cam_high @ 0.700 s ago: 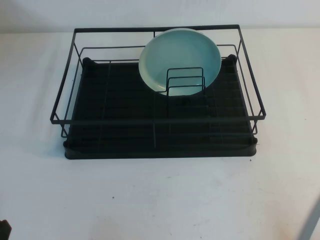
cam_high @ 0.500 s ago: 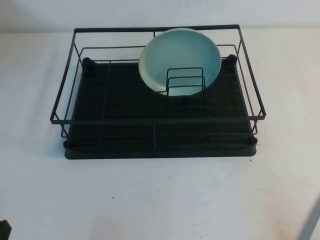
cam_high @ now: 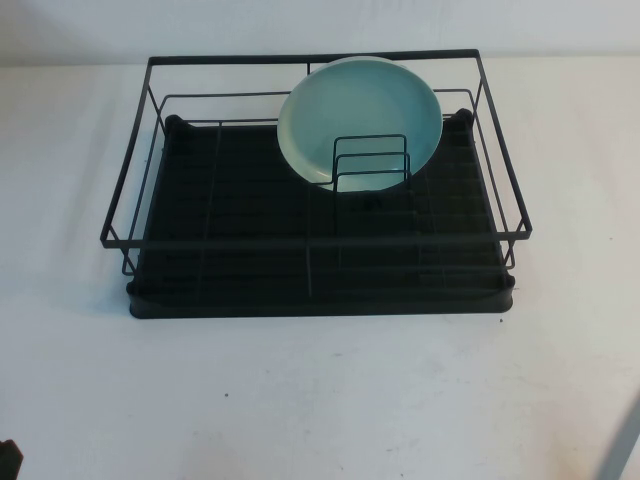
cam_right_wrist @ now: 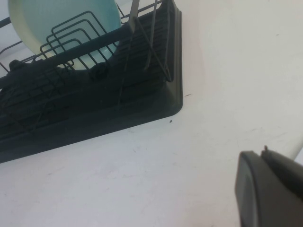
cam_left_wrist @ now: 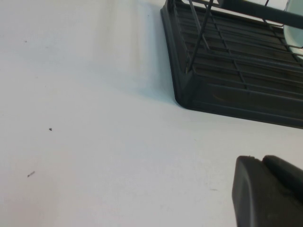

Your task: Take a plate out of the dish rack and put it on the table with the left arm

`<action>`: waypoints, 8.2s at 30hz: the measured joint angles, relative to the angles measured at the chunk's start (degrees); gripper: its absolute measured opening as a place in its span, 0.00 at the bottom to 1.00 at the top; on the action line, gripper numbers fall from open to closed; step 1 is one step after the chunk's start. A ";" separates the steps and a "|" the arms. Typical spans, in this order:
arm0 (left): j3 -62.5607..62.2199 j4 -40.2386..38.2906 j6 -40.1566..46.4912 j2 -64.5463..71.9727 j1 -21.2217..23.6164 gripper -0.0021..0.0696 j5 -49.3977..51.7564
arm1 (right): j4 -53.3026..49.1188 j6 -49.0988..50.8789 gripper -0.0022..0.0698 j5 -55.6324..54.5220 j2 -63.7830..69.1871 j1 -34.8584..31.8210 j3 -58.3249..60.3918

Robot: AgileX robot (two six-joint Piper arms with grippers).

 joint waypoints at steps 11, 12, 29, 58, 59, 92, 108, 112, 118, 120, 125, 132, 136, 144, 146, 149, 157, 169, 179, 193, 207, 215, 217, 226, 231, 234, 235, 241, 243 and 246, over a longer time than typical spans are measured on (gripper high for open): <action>0.00 0.48 0.00 0.00 0.00 0.02 0.00 | 0.00 0.00 0.00 0.00 0.00 0.00 0.00; 0.00 0.60 0.00 0.00 0.00 0.02 0.00 | 0.00 0.00 0.00 0.00 0.00 0.00 0.00; 0.03 -19.84 -12.45 0.00 0.00 0.02 -15.29 | 0.00 0.00 0.00 0.00 0.00 0.00 0.00; -79.34 -12.91 45.63 64.53 0.00 0.02 33.61 | 0.00 0.00 0.00 0.00 0.00 0.00 0.00; -82.24 -15.26 48.48 67.11 0.00 0.02 34.87 | 0.00 0.00 0.00 0.00 0.00 0.00 0.00; -110.76 -40.69 94.59 115.73 -13.47 0.81 14.42 | 0.00 0.00 0.00 0.00 0.00 0.00 0.00; -110.81 -49.26 96.10 122.17 -13.59 0.81 12.57 | 0.00 0.00 0.00 0.00 0.00 0.00 0.00; -110.81 -49.35 96.19 123.44 -13.59 0.71 11.57 | 0.00 0.00 0.00 0.00 0.00 0.00 0.00; -110.91 -49.94 96.52 123.58 -13.59 0.27 10.98 | 0.00 0.00 0.00 0.00 0.00 0.00 0.00; -110.96 -49.66 97.17 123.45 -13.59 0.16 10.85 | 0.00 0.00 0.00 0.00 0.00 0.00 0.00; -110.96 -49.26 97.95 120.87 -13.69 0.15 11.74 | 0.00 0.00 0.00 0.00 0.00 0.00 0.00; -110.96 -49.81 99.33 111.09 -13.69 0.12 12.52 | 0.00 0.00 0.00 0.00 0.00 0.00 0.00; -110.96 -49.17 94.97 103.61 -13.69 0.12 17.78 | 0.00 0.00 0.00 0.00 0.00 0.00 0.00; -111.44 -24.21 46.46 92.22 -12.48 0.12 38.21 | 0.00 0.00 0.00 0.00 0.00 0.00 0.00; -109.59 -22.19 41.86 91.51 -10.26 0.12 46.07 | 0.00 0.00 0.00 0.00 0.00 0.00 0.00; -101.62 -27.01 41.46 89.12 -6.13 0.12 49.94 | 0.00 0.00 0.00 0.00 0.00 0.00 0.00; -64.48 -52.10 53.63 75.34 1.94 0.12 48.36 | 0.00 0.00 0.00 0.00 0.00 0.00 0.00; -27.79 -79.89 71.46 72.90 2.59 0.12 23.32 | 0.04 0.00 0.00 0.00 0.00 0.00 0.00; -27.13 -93.27 92.41 82.62 2.71 0.12 24.24 | 0.04 0.00 0.00 0.00 0.00 0.00 0.00; -31.25 -93.84 105.55 93.39 2.71 0.38 27.38 | 0.13 0.00 0.00 0.00 0.00 0.00 0.00; -37.73 -90.25 106.11 92.04 5.39 0.55 30.95 | 0.17 0.00 0.00 0.00 0.00 0.00 0.00; -38.41 -83.15 105.59 76.99 14.72 0.07 38.28 | 0.17 0.00 0.00 0.00 0.00 0.00 0.00; -38.41 -79.71 105.18 71.82 16.27 0.05 37.25 | 0.17 0.00 0.00 0.00 0.00 0.00 0.00; -38.41 -60.07 88.97 48.66 13.62 0.03 26.38 | 0.17 0.00 0.00 0.10 0.00 0.00 0.00; -38.41 -56.91 82.00 40.81 13.07 0.03 32.74 | 0.17 0.00 0.00 0.10 0.00 0.00 0.00; -38.41 -56.46 81.08 38.50 13.07 0.03 38.93 | 0.17 0.00 0.00 0.10 0.00 0.00 0.00; -38.41 -56.32 80.96 37.96 13.07 0.03 39.75 | 0.17 0.00 0.00 0.10 0.00 0.00 0.00; -38.41 -56.10 80.87 35.06 13.07 0.03 37.32 | 0.17 0.00 0.00 0.10 0.00 0.00 0.00; -38.41 -55.98 79.98 34.38 13.07 0.03 35.76 | 0.17 0.00 0.00 0.10 0.00 0.00 0.00; -38.41 -54.42 74.93 33.84 13.07 0.03 34.60 | 0.17 0.00 0.00 0.10 0.00 0.00 0.00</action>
